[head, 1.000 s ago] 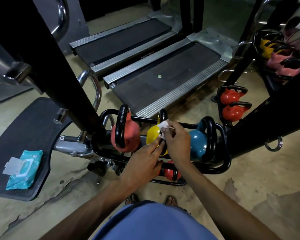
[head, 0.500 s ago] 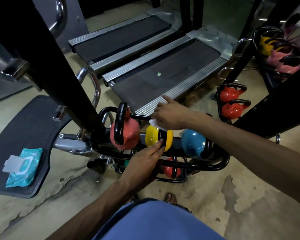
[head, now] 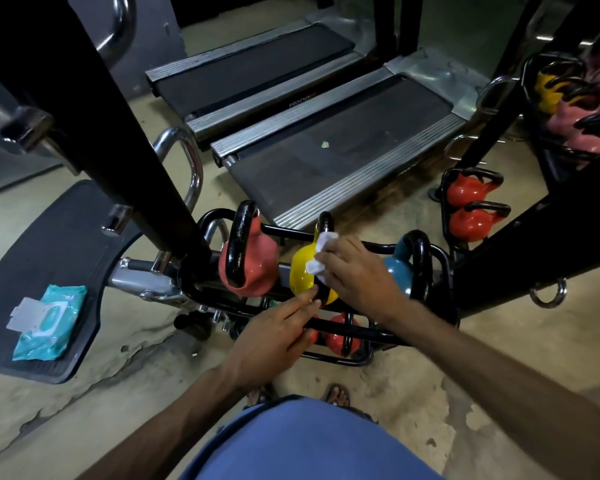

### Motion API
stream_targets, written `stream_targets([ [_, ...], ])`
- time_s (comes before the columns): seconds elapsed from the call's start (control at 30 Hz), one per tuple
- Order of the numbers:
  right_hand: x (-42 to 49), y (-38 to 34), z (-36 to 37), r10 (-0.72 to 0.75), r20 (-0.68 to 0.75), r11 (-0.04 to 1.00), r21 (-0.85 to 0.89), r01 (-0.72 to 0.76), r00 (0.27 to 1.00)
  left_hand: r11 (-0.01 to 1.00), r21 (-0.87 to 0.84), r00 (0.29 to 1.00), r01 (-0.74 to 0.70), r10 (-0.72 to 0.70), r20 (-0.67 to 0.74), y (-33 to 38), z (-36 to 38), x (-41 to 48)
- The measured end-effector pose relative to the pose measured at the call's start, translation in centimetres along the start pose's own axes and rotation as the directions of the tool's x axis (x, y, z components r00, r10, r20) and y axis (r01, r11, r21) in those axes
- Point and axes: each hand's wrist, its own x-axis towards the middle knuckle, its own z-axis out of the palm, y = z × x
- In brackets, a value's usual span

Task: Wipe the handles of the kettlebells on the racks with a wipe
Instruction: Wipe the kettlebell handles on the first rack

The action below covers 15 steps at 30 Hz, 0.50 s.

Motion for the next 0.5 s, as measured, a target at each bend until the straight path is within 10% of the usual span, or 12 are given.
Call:
stream_targets([
  [0.17,-0.5,-3.4,2.3,0.706,-0.118,0.634,0.543,-0.550,0.698,0.996,-0.041,0.995,0.080,-0.082,-0.058,-0.5,-1.5,3.2],
  [0.3,3.5,-1.8,2.9,0.898,0.041,0.278,0.716,-0.640,0.437,0.990,0.006,0.989,0.138,-0.138,0.059,-1.2,-2.2,6.8],
  [0.5,8.3,4.0,3.5,0.819,0.166,0.407,0.506,-0.760,0.549,0.991,0.123,0.989,0.049,-0.065,0.131,-2.3,-2.8,8.7],
])
